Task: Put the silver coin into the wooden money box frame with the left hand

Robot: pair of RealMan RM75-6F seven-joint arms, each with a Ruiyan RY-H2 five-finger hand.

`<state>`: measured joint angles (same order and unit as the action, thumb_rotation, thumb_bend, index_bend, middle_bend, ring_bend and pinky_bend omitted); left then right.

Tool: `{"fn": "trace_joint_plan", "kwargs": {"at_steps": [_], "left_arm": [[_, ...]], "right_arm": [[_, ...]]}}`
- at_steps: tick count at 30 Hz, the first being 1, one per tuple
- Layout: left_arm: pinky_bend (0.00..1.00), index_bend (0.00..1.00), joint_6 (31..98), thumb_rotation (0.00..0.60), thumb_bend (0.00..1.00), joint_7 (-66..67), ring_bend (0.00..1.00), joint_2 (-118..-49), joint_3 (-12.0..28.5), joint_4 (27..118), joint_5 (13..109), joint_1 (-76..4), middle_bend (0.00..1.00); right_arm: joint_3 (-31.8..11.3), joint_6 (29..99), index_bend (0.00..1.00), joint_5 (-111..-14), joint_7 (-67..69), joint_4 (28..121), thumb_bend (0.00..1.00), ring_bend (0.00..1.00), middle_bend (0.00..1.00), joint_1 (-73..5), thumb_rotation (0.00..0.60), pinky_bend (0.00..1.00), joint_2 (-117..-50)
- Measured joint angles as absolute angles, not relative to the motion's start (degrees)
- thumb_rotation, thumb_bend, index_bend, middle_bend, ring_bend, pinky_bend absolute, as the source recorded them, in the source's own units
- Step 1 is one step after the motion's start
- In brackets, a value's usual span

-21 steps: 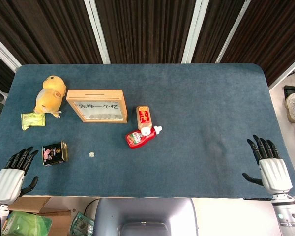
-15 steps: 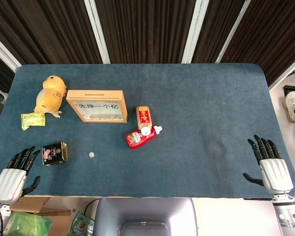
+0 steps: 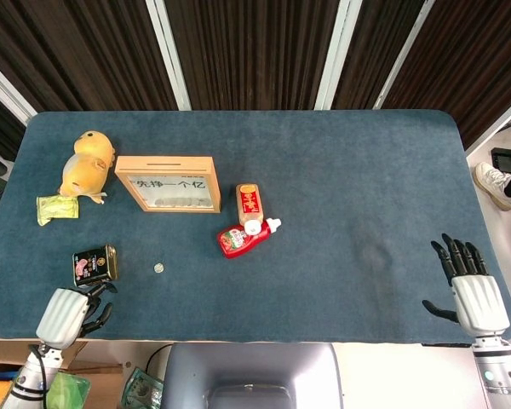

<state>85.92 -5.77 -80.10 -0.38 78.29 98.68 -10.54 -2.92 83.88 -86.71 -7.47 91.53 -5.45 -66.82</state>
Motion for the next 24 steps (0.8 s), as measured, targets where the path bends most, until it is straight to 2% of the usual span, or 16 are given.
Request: {"fn": "trace_joint_plan", "kwargs": {"at_steps": [6, 11, 16, 24], "left_arm": [[1.0, 0.47, 80.2, 0.6, 0.41, 2.7, 1.0, -88.3, 1.3, 75.7, 94.5, -12.8, 1.0], [1.0, 0.45, 73.8, 0.6, 0.39, 12.2, 1.0, -94.2, 4.4, 73.5, 87.9, -15.7, 1.0], [1.0, 0.44, 71.8, 0.6, 0.39, 17.5, 1.0, -98.4, 6.9, 70.8, 83.6, -17.7, 1.0], [1.0, 0.43, 71.4, 0.6, 0.39, 21.2, 1.0, -102.0, 8.7, 67.5, 80.7, -19.7, 1.0]], "right_arm": [[-3.3, 83.5, 0.0, -85.7, -6.6, 91.8, 0.16, 0.0, 0.0, -5.5, 0.6, 0.0, -66.3], [-3.3, 83.2, 0.0, -85.7, -6.4, 92.0, 0.16, 0.0, 0.0, -5.5, 0.6, 0.0, -66.0], [-3.3, 82.8, 0.0, -85.3, -6.4, 92.1, 0.16, 0.0, 0.0, -5.6, 0.6, 0.0, -65.9], [-3.3, 82.5, 0.0, -85.0, -6.5, 92.2, 0.16, 0.0, 0.0, -5.7, 0.6, 0.0, -65.7]]}}
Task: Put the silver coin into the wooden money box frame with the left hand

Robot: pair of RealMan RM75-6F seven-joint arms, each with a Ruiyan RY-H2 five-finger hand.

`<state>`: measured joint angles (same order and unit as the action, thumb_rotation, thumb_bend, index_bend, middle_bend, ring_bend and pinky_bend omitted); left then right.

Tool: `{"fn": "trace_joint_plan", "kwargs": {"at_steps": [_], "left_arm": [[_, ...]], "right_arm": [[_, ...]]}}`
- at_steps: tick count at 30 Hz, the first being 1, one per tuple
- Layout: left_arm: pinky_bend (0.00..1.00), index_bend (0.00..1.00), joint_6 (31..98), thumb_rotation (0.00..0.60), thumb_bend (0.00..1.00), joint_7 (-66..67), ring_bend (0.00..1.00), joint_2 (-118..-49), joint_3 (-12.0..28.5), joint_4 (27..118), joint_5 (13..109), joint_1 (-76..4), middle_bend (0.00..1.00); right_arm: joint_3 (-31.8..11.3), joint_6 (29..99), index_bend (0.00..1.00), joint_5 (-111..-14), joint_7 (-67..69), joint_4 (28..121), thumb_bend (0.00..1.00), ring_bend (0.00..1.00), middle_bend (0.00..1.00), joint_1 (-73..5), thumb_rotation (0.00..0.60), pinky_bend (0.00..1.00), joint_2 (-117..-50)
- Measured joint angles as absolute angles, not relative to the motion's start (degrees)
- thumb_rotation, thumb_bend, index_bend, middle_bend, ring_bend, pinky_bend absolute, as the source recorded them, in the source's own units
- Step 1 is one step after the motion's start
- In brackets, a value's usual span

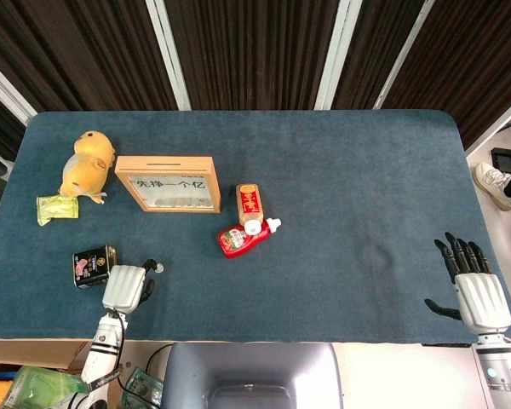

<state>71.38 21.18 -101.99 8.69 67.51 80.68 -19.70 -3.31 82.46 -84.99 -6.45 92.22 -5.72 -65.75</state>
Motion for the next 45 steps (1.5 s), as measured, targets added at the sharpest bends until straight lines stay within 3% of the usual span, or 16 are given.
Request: {"fn": "trace_joint_plan", "kwargs": {"at_steps": [23, 45], "left_arm": [[1.0, 0.43, 70.6, 0.6, 0.39, 24.6, 1.0, -106.2, 9.0, 62.4, 76.7, -22.4, 1.0], [1.0, 0.46, 69.7, 0.6, 0.38, 25.9, 1.0, -105.8, 8.7, 63.0, 75.1, -23.9, 1.0]], "right_arm": [[-3.3, 82.1, 0.0, -84.4, -6.1, 92.8, 0.16, 0.0, 0.0, -5.6, 0.6, 0.0, -64.9], [-3.4, 81.8, 0.0, -83.9, -6.8, 93.2, 0.16, 0.0, 0.0, -5.7, 0.6, 0.0, -65.0]]}}
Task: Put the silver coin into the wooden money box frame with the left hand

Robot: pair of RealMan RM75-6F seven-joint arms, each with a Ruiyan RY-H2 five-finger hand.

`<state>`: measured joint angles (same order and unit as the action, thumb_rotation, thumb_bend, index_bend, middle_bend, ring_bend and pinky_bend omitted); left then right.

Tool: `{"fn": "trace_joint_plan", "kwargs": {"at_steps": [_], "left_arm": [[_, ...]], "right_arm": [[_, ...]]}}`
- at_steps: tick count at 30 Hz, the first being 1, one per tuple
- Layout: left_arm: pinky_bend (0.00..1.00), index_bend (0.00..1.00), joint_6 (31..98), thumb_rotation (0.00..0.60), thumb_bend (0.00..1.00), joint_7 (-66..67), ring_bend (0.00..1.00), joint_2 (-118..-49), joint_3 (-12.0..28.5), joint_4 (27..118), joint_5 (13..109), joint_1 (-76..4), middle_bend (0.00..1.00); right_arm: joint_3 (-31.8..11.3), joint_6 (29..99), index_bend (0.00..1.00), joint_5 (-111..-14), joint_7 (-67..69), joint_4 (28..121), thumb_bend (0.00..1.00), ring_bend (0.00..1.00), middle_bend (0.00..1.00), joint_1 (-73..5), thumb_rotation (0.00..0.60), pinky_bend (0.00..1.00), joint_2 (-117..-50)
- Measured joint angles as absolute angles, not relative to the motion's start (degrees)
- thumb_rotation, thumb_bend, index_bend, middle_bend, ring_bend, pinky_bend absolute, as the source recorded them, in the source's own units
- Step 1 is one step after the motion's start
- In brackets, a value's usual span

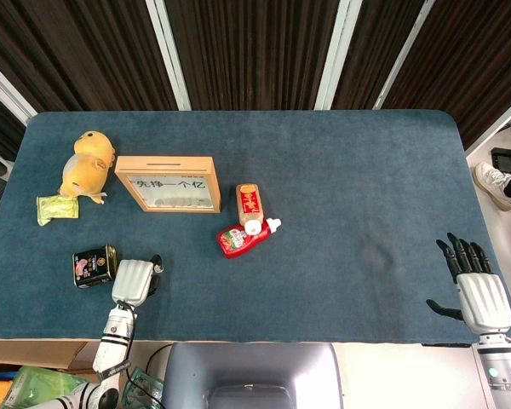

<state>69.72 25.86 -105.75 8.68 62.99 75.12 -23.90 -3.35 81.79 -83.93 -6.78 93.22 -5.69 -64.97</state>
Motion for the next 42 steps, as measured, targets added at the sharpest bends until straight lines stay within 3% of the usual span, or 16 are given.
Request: {"fn": "trace_joint_plan", "kwargs": {"at_steps": [42], "left_arm": [[1.0, 0.44, 69.6, 0.6, 0.38, 27.5, 1.0, -106.3, 8.3, 61.8, 73.6, -25.1, 1.0]], "right_arm": [[-3.4, 81.8, 0.0, -83.8, -6.8, 93.5, 0.16, 0.0, 0.0, -5.7, 0.6, 0.0, -64.7]]}}
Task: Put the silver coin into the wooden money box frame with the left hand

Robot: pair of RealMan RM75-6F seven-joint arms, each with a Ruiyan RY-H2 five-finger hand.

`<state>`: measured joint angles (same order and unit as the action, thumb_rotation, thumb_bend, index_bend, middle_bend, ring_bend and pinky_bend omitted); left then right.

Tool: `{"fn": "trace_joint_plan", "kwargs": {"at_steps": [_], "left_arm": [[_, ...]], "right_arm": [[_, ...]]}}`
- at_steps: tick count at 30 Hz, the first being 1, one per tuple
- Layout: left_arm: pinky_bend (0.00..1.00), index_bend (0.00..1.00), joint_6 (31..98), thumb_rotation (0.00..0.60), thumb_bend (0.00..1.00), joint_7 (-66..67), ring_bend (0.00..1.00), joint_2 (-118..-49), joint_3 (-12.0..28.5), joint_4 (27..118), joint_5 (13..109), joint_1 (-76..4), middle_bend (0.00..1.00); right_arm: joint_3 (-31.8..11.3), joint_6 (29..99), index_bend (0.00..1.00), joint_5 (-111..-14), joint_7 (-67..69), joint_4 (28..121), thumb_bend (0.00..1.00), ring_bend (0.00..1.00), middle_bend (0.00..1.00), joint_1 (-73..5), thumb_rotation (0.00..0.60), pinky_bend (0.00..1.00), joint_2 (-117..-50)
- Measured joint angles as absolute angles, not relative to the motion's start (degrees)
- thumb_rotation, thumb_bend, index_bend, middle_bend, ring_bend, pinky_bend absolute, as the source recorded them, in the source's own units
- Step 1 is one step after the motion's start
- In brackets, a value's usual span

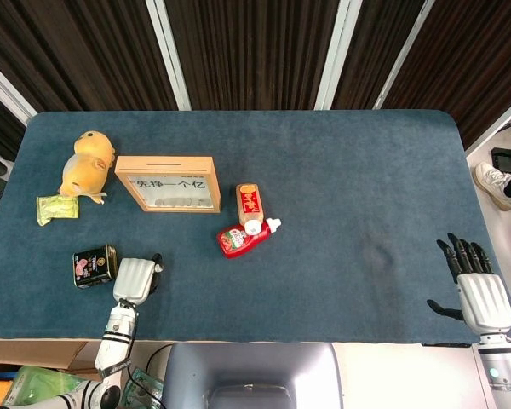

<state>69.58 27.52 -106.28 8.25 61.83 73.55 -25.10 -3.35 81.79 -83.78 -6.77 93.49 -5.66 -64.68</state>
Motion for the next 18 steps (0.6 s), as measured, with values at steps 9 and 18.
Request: {"fn": "trace_joint_plan", "kwargs": {"at_steps": [9, 18], "left_arm": [[1.0, 0.45, 69.7, 0.6, 0.38, 27.5, 1.0, -106.3, 8.2, 61.8, 73.5, -25.2, 1.0], [1.0, 0.5, 69.7, 0.6, 0.37, 26.9, 1.0, -106.8, 8.6, 60.5, 73.2, -25.5, 1.0]], "right_arm": [[-3.4, 81.8, 0.0, -83.8, -6.7, 93.5, 0.16, 0.0, 0.0, -5.7, 0.6, 0.0, -64.7], [-3.4, 81.8, 0.0, -83.8, -6.8, 93.5, 0.16, 0.0, 0.0, -5.7, 0.6, 0.0, -64.7]]}}
